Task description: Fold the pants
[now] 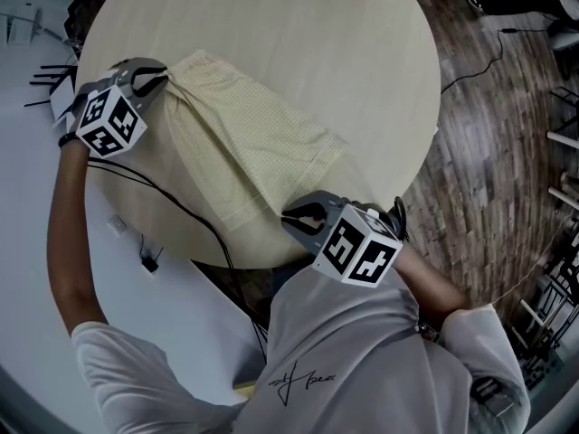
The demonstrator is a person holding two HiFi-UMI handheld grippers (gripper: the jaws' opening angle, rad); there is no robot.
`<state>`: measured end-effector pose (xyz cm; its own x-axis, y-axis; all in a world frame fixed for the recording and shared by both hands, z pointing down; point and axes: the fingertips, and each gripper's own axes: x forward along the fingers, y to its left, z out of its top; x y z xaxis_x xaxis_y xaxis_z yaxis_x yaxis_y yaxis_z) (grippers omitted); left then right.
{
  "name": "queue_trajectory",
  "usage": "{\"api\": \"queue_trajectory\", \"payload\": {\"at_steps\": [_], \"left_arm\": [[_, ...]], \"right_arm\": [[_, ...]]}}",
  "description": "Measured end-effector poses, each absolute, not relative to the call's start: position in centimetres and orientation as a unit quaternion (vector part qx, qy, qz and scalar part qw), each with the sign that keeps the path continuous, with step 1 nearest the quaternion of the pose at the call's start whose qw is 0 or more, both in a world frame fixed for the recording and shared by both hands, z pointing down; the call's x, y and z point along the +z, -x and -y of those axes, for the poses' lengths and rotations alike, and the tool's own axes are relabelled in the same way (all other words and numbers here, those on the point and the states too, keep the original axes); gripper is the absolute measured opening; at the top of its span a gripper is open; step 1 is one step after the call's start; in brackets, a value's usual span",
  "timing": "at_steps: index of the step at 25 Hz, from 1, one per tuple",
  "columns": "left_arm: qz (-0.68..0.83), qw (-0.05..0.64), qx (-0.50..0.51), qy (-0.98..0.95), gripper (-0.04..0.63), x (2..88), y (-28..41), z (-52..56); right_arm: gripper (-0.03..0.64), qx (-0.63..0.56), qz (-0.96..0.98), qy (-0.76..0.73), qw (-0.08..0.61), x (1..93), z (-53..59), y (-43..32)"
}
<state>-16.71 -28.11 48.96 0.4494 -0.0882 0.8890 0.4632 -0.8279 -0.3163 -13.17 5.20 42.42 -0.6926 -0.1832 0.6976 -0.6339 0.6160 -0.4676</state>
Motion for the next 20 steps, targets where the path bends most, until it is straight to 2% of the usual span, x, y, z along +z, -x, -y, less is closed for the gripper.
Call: {"api": "queue_trajectory", "payload": {"at_steps": [9, 15, 20], "left_arm": [[0.121, 0.295, -0.51, 0.799, 0.098, 49.6, 19.1, 28.8], [0.151, 0.362, -0.512, 0.764, 0.097, 51.2, 21.4, 28.6], [0.178, 0.446, -0.498, 0.722, 0.092, 52.6, 22.5, 28.7]], "right_arm": [[0.012, 0.367, 0.864, -0.178, 0.295, 42.9, -4.9, 19.3], [0.012, 0.379, 0.866, -0.141, 0.293, 44.2, -5.2, 22.4], [0.012, 0.379, 0.866, -0.122, 0.304, 45.3, -4.9, 24.2]]}}
